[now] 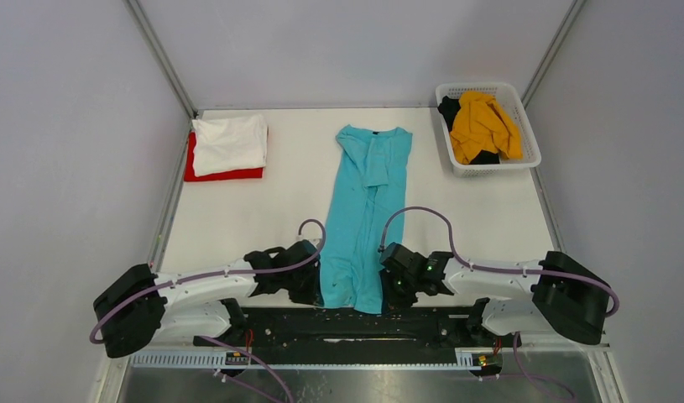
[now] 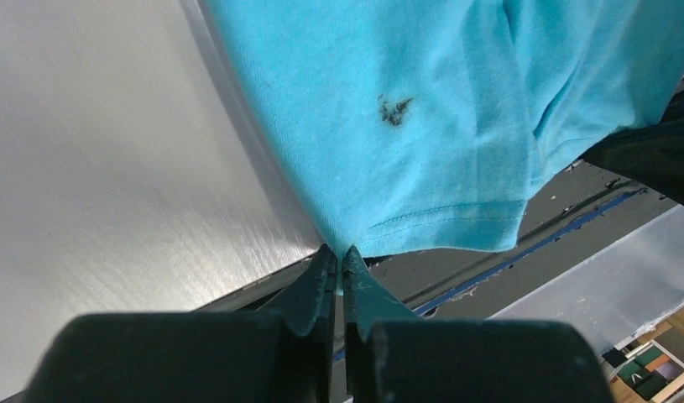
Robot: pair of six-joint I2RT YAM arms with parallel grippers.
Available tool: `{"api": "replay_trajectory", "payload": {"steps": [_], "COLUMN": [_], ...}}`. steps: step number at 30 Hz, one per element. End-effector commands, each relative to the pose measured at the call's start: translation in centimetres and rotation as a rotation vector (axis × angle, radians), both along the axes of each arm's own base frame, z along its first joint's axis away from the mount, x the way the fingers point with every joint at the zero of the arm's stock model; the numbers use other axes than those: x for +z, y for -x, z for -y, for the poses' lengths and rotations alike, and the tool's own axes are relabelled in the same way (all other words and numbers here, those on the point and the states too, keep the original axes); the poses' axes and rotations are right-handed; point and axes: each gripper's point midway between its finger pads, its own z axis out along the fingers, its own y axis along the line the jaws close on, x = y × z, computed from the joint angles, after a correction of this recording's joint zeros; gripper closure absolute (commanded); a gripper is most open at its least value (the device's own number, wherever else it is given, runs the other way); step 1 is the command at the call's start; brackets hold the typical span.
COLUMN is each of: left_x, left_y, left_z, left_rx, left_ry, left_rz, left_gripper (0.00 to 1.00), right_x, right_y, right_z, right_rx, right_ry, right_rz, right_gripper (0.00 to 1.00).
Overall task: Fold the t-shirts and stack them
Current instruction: Grab the bottom of the folded rectangular tshirt with both arms, then fold the folded rectangular tshirt in 1/3 of the way
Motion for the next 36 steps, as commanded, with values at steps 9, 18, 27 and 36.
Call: {"api": "replay_trajectory", "payload": {"steps": [9,18,27,36], "left_x": [4.9,9.4,11.5,11.5], "left_y": [1.5,-6.8,-17.0,-25.2], "left_z": [-0.4,2.3,5.0,5.5], "left_rx": [-0.023,0.042,0.134,0.171], "left_ry": [0.081,0.031,0.073,0.073], "left_rz": [0.077,0.373,0.421,0.429], "left_gripper": [1.00,1.00,1.00,1.00], "right_x": [4.9,5.8,7.9,8.4], "right_y": [3.8,-3.4,-12.0,-19.4], "right_z": [-0.5,0.4,0.3,2.4], "right_rx": [0.107,-0.083,-0.235,-0.376], "right_ry": [-0.196,-0.119,-0.137,-0.114], "right_rz": [-0.038,0.170,0.274,0.273], "right_gripper": [1.00,1.00,1.00,0.99]}}
